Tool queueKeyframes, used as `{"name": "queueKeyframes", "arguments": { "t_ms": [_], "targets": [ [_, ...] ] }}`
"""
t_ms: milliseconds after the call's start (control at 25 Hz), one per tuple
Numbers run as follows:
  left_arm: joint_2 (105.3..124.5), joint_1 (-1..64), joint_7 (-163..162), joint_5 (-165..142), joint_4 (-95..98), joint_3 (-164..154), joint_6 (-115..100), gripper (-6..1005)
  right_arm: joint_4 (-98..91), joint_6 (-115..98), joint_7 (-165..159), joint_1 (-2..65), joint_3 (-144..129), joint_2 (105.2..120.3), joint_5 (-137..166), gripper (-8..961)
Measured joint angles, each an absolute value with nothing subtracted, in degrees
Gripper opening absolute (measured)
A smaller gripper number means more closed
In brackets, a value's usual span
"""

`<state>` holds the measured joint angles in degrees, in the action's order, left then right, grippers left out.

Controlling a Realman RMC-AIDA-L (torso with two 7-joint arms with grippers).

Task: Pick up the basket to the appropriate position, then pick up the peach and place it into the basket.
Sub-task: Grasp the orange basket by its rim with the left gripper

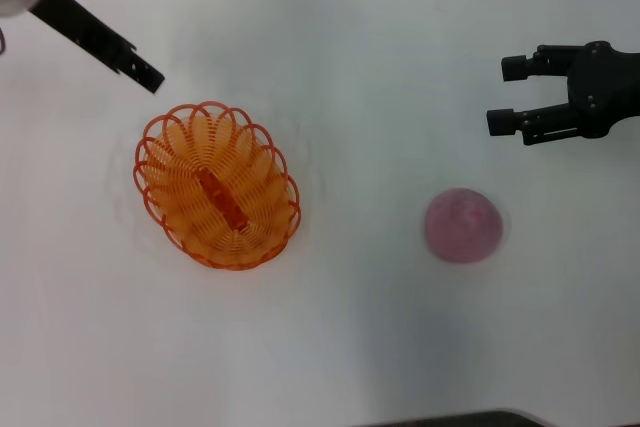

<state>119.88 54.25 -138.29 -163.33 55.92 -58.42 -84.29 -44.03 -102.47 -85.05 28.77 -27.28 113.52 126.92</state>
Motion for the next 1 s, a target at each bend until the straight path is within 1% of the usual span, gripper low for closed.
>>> {"name": "queueKeyframes", "arguments": {
  "t_ms": [320, 720, 960, 1000],
  "targets": [
    [120.09, 55.78, -138.14, -163.63, 45.47, -61.6, -77.75, 809, -43.94, -101.77, -84.97, 28.82, -28.28, 113.56, 127.0, 955],
    [120.91, 55.61, -136.5, -163.43, 43.59, -62.61, -75.92, 805, -43.77, -100.16, -84.91, 28.83, -29.2, 113.87, 127.06, 955],
    [121.43, 55.53, -134.55, -163.11, 43.54, -62.23, -76.42, 589, -43.77, -98.92, -84.9, 28.83, -29.81, 114.21, 127.09, 955],
    [121.54, 55.52, -134.35, -163.11, 43.53, -62.13, -76.51, 539, -43.77, -98.84, -84.89, 28.83, -29.83, 114.26, 127.09, 955]
  ]
}}
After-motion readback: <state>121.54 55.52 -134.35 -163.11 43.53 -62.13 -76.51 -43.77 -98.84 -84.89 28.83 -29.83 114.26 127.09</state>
